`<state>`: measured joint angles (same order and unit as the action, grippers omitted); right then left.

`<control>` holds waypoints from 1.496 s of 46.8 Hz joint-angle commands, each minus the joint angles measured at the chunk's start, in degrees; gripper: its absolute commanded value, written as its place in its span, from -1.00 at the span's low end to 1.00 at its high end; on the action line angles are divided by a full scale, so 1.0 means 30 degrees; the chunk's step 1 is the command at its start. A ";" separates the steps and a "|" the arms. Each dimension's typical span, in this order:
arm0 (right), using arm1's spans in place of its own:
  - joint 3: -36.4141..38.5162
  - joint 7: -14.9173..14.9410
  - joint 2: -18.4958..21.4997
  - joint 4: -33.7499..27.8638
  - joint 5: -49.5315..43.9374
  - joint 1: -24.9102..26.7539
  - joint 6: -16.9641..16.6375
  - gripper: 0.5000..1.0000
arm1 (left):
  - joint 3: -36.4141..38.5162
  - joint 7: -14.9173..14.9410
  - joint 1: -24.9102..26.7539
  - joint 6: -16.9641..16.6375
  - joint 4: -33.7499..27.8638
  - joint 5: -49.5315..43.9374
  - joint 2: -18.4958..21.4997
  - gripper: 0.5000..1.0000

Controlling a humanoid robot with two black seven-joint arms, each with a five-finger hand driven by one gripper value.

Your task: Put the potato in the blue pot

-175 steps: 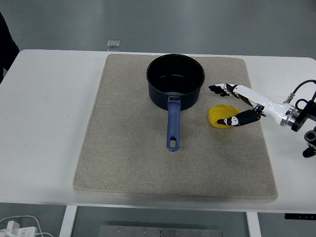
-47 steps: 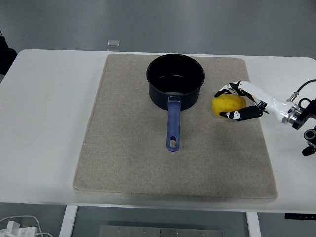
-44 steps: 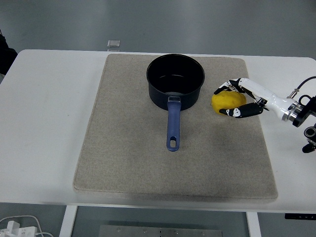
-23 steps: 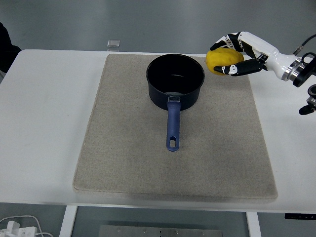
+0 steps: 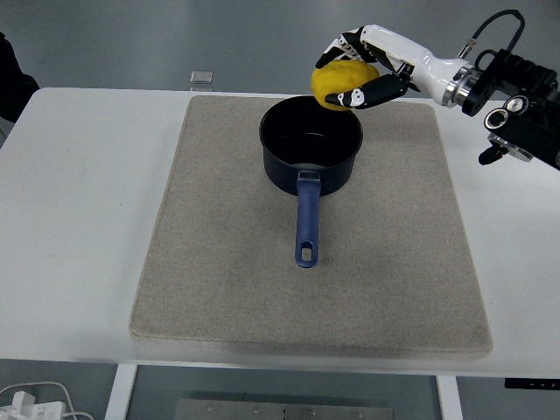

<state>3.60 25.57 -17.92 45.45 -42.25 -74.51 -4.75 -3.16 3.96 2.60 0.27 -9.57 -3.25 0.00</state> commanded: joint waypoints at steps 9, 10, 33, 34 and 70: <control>-0.0029 0.0002 0.2984 -0.2931 -0.0065 0.0256 -0.0086 -1.00 | -0.0003 -0.0002 0.0014 -0.0001 -0.0031 0.0001 0.0000 0.99; -0.0029 0.0002 0.3160 -0.3137 -0.0065 0.0315 -0.0086 -1.00 | -0.0003 -0.0002 0.0014 -0.0001 -0.0031 0.0001 0.0000 0.99; 0.0176 0.0061 0.5506 -0.5717 -0.0153 0.1839 0.0616 -1.00 | -0.0003 -0.0002 0.0014 -0.0001 -0.0002 -0.0028 0.0000 0.99; 0.0176 0.0090 0.5506 -0.5746 -0.0153 0.1868 0.0675 -1.00 | -0.0003 -0.0002 0.0014 -0.0001 -0.0002 -0.0028 0.0000 0.99; 0.0381 0.0032 0.5945 -0.6479 -0.0007 0.2512 0.1115 0.00 | -0.0003 -0.0002 -0.0016 -0.0001 0.0027 -0.0028 0.0000 0.99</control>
<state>4.70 25.66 -0.09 26.08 -42.36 -67.00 -1.37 -3.16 3.96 2.54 0.26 -9.49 -3.33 0.00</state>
